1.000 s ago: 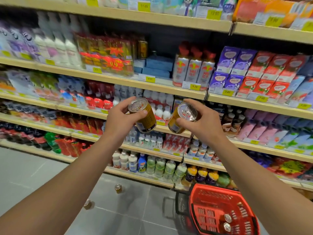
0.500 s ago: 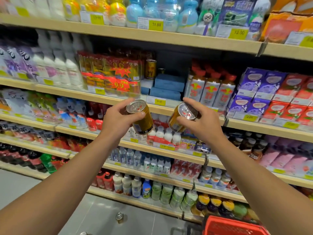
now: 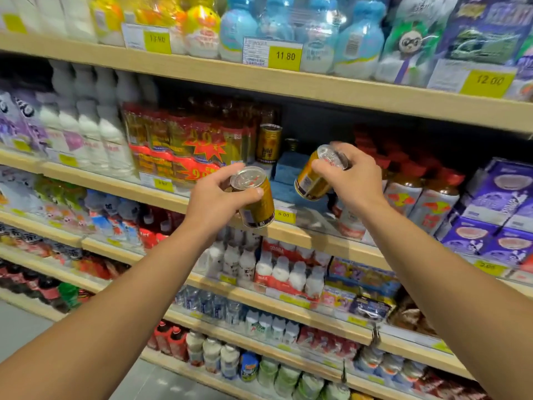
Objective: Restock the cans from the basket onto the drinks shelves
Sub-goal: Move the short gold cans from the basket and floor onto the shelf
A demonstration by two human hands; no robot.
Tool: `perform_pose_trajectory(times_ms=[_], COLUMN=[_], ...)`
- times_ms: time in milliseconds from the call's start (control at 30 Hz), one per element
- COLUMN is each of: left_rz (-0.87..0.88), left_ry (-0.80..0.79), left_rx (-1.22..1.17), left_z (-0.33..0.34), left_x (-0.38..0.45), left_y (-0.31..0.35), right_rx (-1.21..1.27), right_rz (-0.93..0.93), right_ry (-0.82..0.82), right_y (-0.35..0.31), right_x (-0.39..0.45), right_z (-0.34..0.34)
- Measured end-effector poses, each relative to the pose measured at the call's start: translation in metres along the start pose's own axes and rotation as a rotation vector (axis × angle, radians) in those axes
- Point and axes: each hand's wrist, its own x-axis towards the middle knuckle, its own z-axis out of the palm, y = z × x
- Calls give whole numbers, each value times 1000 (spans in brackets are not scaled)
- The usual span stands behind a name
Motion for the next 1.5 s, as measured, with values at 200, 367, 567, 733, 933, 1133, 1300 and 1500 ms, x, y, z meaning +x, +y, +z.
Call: perform_pose_trajectory(times_ms=[200, 367, 567, 733, 933, 1133, 1300, 1500], left_rz=[54, 72, 60, 66, 73, 90, 96, 105], left_ry=[0, -47, -100, -136, -157, -163, -166, -177], left_rx=[24, 39, 54, 81, 105, 127, 131, 130], left_z=[8, 9, 6, 10, 19, 19, 19, 19], left_x=[28, 50, 70, 82, 88, 89, 89, 89], left_y=[-9, -19, -30, -32, -34, -36, -36, -36], right_rx=[-68, -14, -226, -318, -356, -76, 48, -8], right_rz=[27, 55, 58, 100, 86, 176, 135, 76], right_ry=[22, 72, 40, -1, -116, -232, -204, -21], right_y=[-4, 4, -1, 3, 5, 16, 28, 42], right_x=[32, 52, 82, 109, 122, 116, 106, 105], right_z=[32, 55, 65, 72, 78, 75, 76, 90])
